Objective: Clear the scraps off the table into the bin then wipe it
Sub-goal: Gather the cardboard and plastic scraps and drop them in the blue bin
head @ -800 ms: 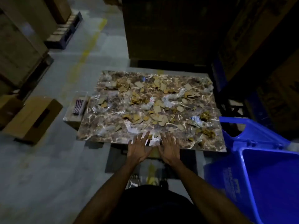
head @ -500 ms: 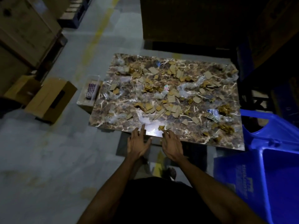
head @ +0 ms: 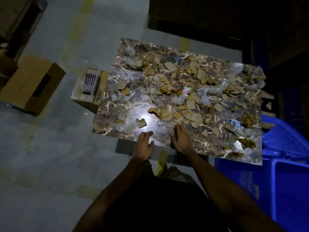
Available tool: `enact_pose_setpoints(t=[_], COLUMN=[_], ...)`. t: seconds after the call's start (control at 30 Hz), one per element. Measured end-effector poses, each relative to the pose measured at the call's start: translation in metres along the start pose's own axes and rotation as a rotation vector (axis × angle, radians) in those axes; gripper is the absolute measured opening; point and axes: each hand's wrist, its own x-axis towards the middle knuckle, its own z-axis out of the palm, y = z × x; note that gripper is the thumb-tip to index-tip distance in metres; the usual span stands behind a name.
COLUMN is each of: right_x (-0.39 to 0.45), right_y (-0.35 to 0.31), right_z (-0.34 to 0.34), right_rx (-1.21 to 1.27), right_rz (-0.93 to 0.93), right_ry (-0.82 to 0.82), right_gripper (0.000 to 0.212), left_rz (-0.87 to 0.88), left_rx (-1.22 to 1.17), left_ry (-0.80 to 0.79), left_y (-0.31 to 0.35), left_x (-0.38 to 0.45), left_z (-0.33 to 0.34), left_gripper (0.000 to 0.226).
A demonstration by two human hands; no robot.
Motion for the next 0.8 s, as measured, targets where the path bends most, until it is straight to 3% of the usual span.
enact_pose_setpoints(t=[0.1,0.17,0.27,0.33,0.43,0.63,0.7,0.8], right_x=[0.002,-0.005,-0.009,-0.004,0.006,0.010,0.012,0.012], right_y=[-0.026,-0.047,-0.066,-0.073,-0.073,-0.057,-0.051,-0.040], right_z=[0.000,0.007,0.030,0.042,0.048,0.046,0.046,0.051], right_rx=[-0.084,-0.121,-0.213,-0.228,-0.149,-0.099,-0.092,-0.144], right_rz=[-0.074,-0.220,-0.415,-0.392,-0.291,-0.283,-0.299,-0.336], right_ry=[0.089,0.055,-0.153,-0.245,-0.269,-0.276,-0.246,-0.232], right_gripper=[0.020,0.025,0.051,0.064,0.068,0.085,0.078,0.071], left_rz=[0.064,0.065,-0.046,-0.123,-0.211,-0.080,-0.028,-0.080], left_rx=[-0.109,-0.087,-0.007,0.044,0.068,-0.079,-0.096,-0.127], left_ry=[0.225,0.424,0.638,0.635,0.486,0.252,0.289,0.527], left_y=[-0.006,-0.007,-0.014,-0.023,-0.032,-0.007,-0.001,-0.008], left_x=[-0.001,-0.004,-0.005,0.001,0.016,0.038,0.038,0.031], left_z=[-0.018,-0.030,-0.043,-0.046,-0.041,-0.020,-0.018,-0.017], left_gripper=[0.027,0.020,0.044,0.063,0.077,0.070,0.063,0.060])
